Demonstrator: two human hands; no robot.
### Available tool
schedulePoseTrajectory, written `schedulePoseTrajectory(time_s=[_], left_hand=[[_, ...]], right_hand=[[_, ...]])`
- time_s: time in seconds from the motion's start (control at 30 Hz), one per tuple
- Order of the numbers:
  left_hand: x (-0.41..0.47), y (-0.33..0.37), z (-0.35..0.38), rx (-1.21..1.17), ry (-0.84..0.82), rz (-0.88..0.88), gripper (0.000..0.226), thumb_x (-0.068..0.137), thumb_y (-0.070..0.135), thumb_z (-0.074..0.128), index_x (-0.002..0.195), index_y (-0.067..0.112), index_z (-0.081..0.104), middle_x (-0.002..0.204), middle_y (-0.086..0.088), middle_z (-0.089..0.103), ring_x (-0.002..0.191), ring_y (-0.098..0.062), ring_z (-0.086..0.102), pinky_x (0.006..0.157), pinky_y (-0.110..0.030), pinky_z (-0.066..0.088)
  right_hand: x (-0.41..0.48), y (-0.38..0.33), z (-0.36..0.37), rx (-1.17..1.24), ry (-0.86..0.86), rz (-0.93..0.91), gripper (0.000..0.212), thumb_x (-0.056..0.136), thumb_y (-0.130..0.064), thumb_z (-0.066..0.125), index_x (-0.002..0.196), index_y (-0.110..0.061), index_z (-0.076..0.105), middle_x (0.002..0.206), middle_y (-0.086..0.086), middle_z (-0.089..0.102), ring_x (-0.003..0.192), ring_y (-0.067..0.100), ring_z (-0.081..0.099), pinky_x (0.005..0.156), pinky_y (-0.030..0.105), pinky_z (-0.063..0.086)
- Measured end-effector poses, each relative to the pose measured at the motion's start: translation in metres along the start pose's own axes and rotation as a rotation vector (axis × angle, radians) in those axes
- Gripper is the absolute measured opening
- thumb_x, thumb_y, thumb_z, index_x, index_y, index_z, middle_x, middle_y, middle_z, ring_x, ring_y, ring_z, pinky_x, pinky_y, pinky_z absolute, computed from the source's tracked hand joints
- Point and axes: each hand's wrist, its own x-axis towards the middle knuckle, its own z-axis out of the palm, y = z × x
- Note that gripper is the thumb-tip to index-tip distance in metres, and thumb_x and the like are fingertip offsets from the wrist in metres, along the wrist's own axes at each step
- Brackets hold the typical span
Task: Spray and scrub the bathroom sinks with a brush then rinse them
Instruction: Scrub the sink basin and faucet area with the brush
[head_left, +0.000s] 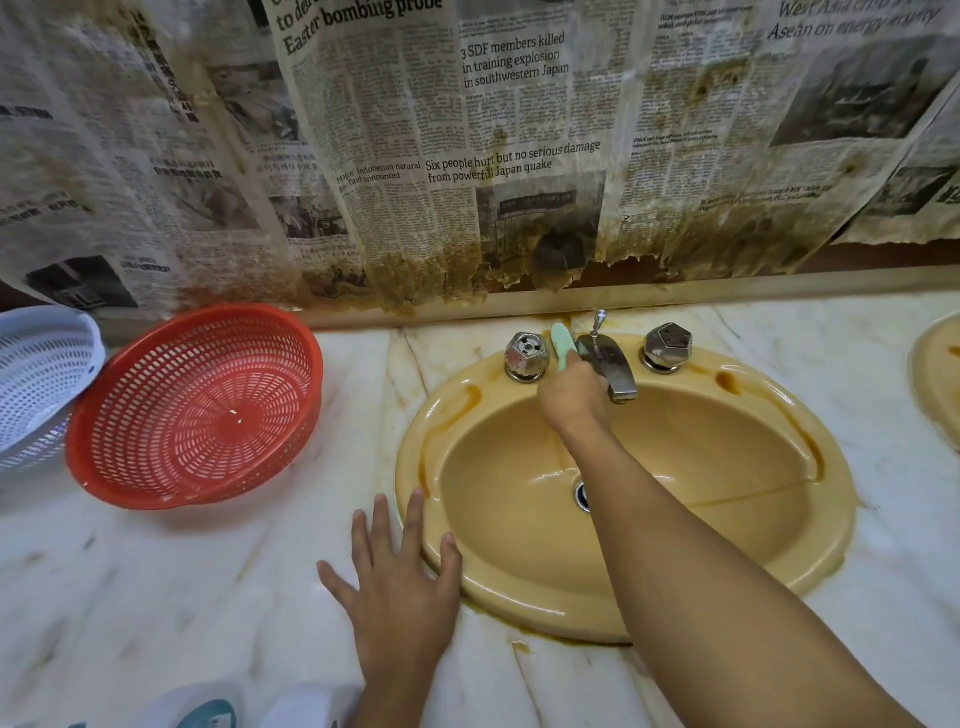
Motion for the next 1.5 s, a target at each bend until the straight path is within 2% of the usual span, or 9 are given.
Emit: schedulePoseTrajectory(time_s=[0.17, 0.33, 0.6, 0.8, 0.93, 1.13, 1.23, 1.4, 1.5], left_hand=[[0.001, 0.0, 0.001, 0.004, 0.005, 0.008, 0.068, 0.094, 0.068, 0.025, 0.159, 0.048, 0.027, 0.169, 0.004, 0.026, 0.158, -0.021, 0.014, 0.118, -0.07, 0.004], [0.001, 0.0, 0.001, 0.006, 0.006, 0.003, 0.069, 0.094, 0.069, 0.022, 0.16, 0.048, 0.024, 0.17, 0.005, 0.024, 0.158, -0.02, 0.012, 0.118, -0.069, 0.004], [0.0, 0.002, -0.001, 0.001, 0.01, 0.007, 0.068, 0.095, 0.069, 0.024, 0.159, 0.048, 0.026, 0.169, 0.004, 0.026, 0.158, -0.021, 0.014, 0.119, -0.069, 0.003], [0.0, 0.002, 0.0, -0.002, 0.016, 0.015, 0.067, 0.095, 0.067, 0.027, 0.159, 0.047, 0.029, 0.168, 0.003, 0.03, 0.158, -0.023, 0.018, 0.118, -0.071, 0.006], [-0.001, 0.001, 0.001, 0.002, 0.019, 0.011, 0.067, 0.095, 0.068, 0.023, 0.16, 0.048, 0.023, 0.169, 0.004, 0.025, 0.159, -0.021, 0.012, 0.119, -0.07, 0.003], [-0.001, 0.001, -0.001, -0.007, 0.02, 0.008, 0.067, 0.096, 0.068, 0.021, 0.16, 0.049, 0.02, 0.17, 0.005, 0.023, 0.159, -0.02, 0.009, 0.12, -0.07, 0.003], [-0.001, 0.001, 0.0, -0.011, 0.019, 0.008, 0.067, 0.096, 0.068, 0.021, 0.16, 0.05, 0.019, 0.17, 0.005, 0.022, 0.159, -0.02, 0.009, 0.12, -0.07, 0.002], [-0.001, 0.001, -0.002, -0.019, 0.018, 0.005, 0.067, 0.095, 0.069, 0.018, 0.16, 0.051, 0.017, 0.17, 0.006, 0.02, 0.159, -0.019, 0.005, 0.12, -0.068, -0.001], [-0.001, 0.001, -0.002, -0.019, 0.018, 0.006, 0.067, 0.095, 0.069, 0.018, 0.16, 0.051, 0.017, 0.17, 0.006, 0.02, 0.159, -0.019, 0.006, 0.12, -0.069, 0.0]], right_hand=[[-0.007, 0.005, -0.001, -0.017, -0.012, -0.02, 0.053, 0.096, -0.011, 0.044, 0.149, -0.018, 0.045, 0.131, 0.021, 0.059, 0.118, 0.039, 0.056, 0.088, 0.039, 0.049], [-0.026, 0.029, -0.004, 0.011, -0.022, -0.056, 0.051, 0.098, -0.013, 0.042, 0.149, -0.018, 0.047, 0.121, 0.021, 0.061, 0.106, 0.038, 0.057, 0.078, 0.037, 0.048], [0.002, -0.021, -0.011, -0.149, -0.025, -0.022, 0.035, 0.098, -0.017, 0.049, 0.132, -0.009, 0.057, 0.119, 0.016, 0.063, 0.094, 0.033, 0.054, 0.074, 0.035, 0.042], [-0.024, 0.001, -0.02, -0.088, 0.142, -0.067, 0.039, 0.1, -0.024, 0.046, 0.137, -0.019, 0.058, 0.117, 0.014, 0.067, 0.099, 0.035, 0.059, 0.075, 0.035, 0.044], [-0.036, 0.002, -0.03, -0.066, 0.256, -0.265, 0.039, 0.102, -0.025, 0.046, 0.138, -0.025, 0.062, 0.107, 0.013, 0.072, 0.097, 0.035, 0.063, 0.069, 0.034, 0.042], [-0.024, -0.012, -0.027, -0.268, 0.016, -0.441, 0.04, 0.104, -0.028, 0.045, 0.141, -0.022, 0.059, 0.108, 0.015, 0.07, 0.1, 0.036, 0.062, 0.071, 0.037, 0.044], [-0.017, -0.003, -0.039, -0.374, -0.026, -0.421, 0.035, 0.104, -0.032, 0.044, 0.131, -0.022, 0.064, 0.096, 0.011, 0.065, 0.088, 0.032, 0.058, 0.067, 0.035, 0.042], [-0.007, -0.01, -0.041, -0.322, -0.032, -0.397, 0.036, 0.103, -0.032, 0.046, 0.13, -0.023, 0.067, 0.102, 0.013, 0.07, 0.088, 0.031, 0.058, 0.067, 0.033, 0.04], [-0.016, -0.004, -0.046, -0.287, -0.1, -0.457, 0.038, 0.103, -0.027, 0.048, 0.138, -0.029, 0.062, 0.115, 0.01, 0.07, 0.097, 0.03, 0.062, 0.075, 0.035, 0.049]])
